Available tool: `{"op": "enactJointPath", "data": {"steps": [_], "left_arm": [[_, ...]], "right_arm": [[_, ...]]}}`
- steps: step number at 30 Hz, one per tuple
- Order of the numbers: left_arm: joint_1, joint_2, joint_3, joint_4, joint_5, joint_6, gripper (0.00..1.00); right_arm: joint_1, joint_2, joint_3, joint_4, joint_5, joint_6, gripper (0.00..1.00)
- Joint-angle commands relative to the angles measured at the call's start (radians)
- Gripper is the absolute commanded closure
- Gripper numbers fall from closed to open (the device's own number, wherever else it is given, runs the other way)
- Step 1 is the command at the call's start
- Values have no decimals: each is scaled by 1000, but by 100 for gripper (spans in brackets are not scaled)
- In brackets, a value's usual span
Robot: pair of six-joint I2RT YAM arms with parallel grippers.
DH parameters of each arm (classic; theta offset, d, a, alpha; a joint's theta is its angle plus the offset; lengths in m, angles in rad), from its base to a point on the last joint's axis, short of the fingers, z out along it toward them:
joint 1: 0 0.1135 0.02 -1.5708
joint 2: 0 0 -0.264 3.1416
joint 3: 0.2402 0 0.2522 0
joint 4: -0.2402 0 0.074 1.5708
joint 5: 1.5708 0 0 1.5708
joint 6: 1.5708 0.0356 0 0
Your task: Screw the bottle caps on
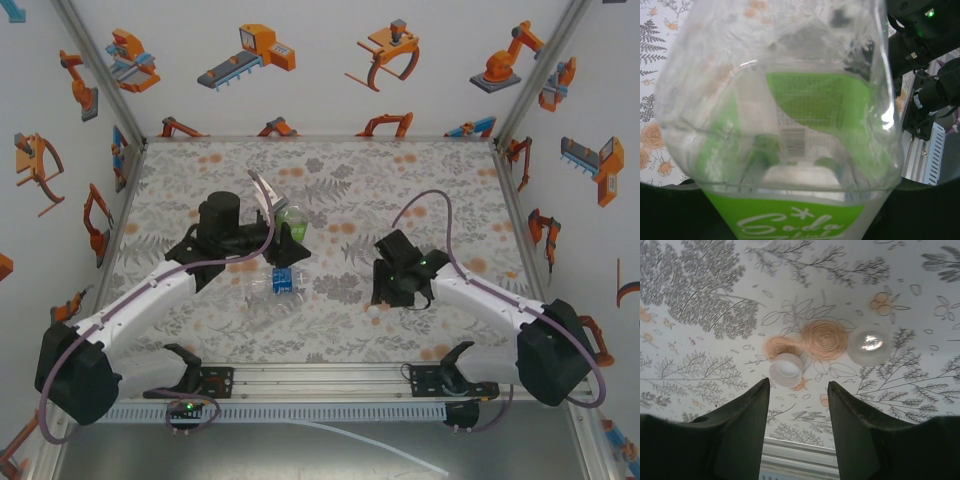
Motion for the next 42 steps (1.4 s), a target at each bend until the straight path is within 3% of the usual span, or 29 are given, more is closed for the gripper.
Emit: {"op": "enactJointPath", "data": {"steps": [1,11,42], "left_arm": [[-3,9,33,24,29,-21,100],[-7,29,54,18,31,-26,100],[-14,49,60,8,46,-34,100]], "right_arm": [[-77,-24,-28,-11,16,-16,52],[-180,-5,-36,-1,-3,-93,53],[-184,76,-55,53,-27,-124,53]]}}
